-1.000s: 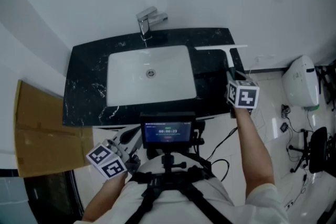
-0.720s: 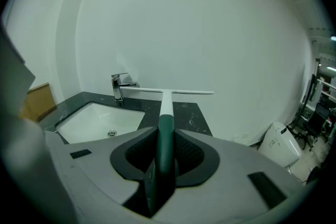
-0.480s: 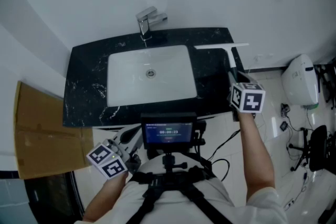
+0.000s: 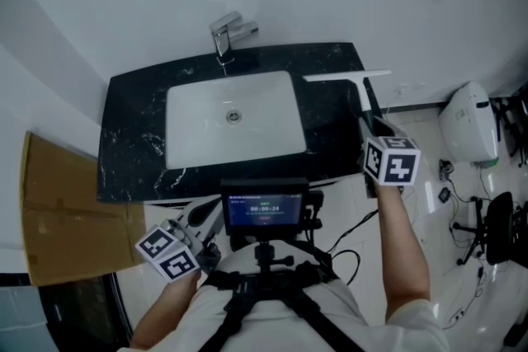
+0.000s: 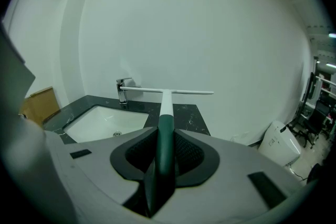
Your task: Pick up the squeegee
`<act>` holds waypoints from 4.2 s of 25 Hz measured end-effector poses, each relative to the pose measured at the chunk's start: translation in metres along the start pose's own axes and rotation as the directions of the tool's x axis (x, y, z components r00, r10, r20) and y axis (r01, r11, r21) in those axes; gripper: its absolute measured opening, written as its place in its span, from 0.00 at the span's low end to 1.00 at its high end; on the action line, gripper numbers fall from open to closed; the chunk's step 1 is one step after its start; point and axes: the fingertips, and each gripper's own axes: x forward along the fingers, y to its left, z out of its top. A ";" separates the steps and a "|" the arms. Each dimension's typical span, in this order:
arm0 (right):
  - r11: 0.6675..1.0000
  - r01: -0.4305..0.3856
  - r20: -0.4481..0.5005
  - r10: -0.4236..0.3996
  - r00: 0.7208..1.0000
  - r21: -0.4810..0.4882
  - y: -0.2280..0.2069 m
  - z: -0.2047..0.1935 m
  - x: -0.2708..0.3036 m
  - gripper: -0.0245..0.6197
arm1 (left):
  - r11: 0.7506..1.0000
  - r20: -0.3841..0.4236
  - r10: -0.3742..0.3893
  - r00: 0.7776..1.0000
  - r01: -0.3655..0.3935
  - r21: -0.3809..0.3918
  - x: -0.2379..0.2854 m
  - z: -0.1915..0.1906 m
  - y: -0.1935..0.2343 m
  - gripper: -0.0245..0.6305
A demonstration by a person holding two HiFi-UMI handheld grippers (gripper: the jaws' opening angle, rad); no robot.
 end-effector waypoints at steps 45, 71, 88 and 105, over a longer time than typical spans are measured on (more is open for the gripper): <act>0.997 -0.042 0.059 0.039 0.997 0.058 0.017 -0.013 -0.086 0.17 | 1.000 -0.012 -0.013 1.000 0.013 -0.004 0.003 0.000 0.003 0.03; 0.995 -0.024 0.078 0.017 0.997 0.094 0.010 -0.029 -0.132 0.17 | 0.998 -0.063 -0.059 0.996 0.058 -0.005 0.014 -0.010 -0.010 0.03; 0.996 -0.026 0.085 0.019 0.996 0.084 0.013 -0.027 -0.136 0.17 | 0.998 -0.066 -0.055 0.996 0.056 0.000 0.012 -0.009 -0.008 0.03; 0.996 -0.034 0.094 0.027 0.995 0.077 0.016 -0.021 -0.136 0.17 | 0.999 -0.049 -0.045 0.998 0.045 -0.004 0.011 -0.007 -0.005 0.03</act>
